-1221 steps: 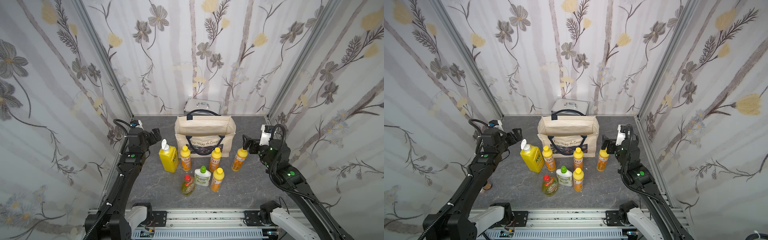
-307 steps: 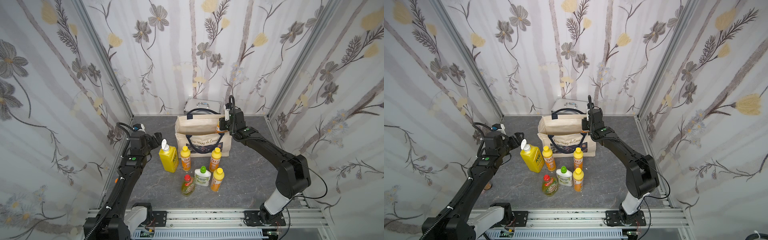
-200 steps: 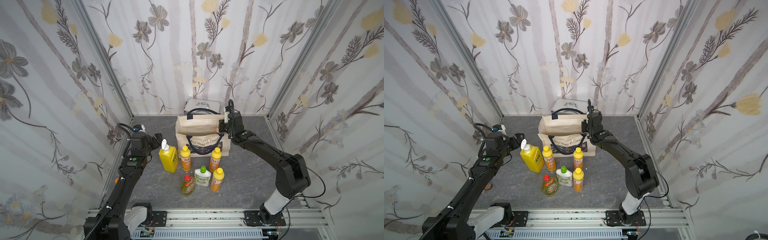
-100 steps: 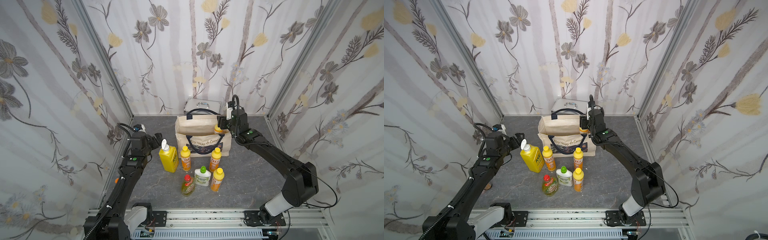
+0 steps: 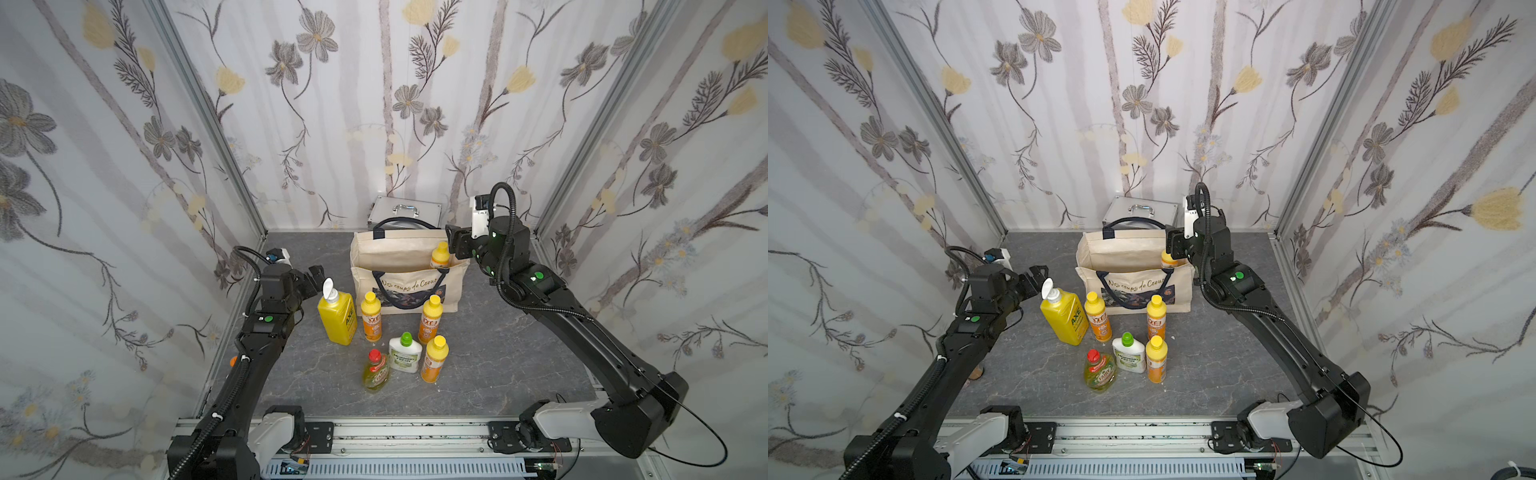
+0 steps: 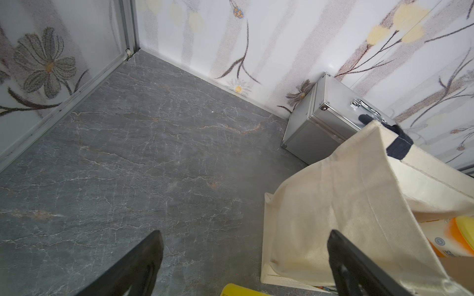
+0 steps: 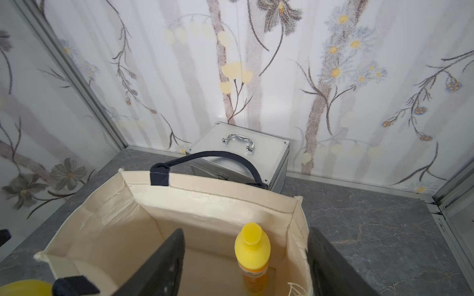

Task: Pack dish soap into the shopping bag
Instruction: Pick up the bottle of dish soap at the center of the board.

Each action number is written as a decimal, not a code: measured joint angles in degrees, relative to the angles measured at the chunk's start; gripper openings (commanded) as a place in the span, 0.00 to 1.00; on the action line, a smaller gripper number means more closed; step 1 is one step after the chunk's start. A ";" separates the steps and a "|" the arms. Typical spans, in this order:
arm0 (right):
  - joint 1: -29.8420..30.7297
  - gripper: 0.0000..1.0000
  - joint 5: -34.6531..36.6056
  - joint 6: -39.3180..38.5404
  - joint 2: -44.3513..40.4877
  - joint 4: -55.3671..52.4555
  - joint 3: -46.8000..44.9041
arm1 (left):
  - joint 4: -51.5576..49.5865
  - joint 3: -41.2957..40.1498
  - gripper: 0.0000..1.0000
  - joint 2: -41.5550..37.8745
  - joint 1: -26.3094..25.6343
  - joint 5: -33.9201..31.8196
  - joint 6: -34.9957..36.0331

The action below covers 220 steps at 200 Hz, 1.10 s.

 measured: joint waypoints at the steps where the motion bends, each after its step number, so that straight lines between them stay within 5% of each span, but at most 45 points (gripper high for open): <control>1: 0.07 0.73 -0.02 0.00 -0.31 -0.07 -0.26 | -0.04 0.02 1.00 0.00 0.00 0.00 0.00; 107: 4.09 0.84 -8.57 3.13 -20.09 -4.24 -20.17 | -1.90 2.54 1.00 1.03 -0.07 1.68 -0.83; 220: 9.49 0.89 -13.53 1.68 -21.90 0.42 -29.86 | -1.46 1.38 1.00 -0.35 -0.24 2.19 -1.81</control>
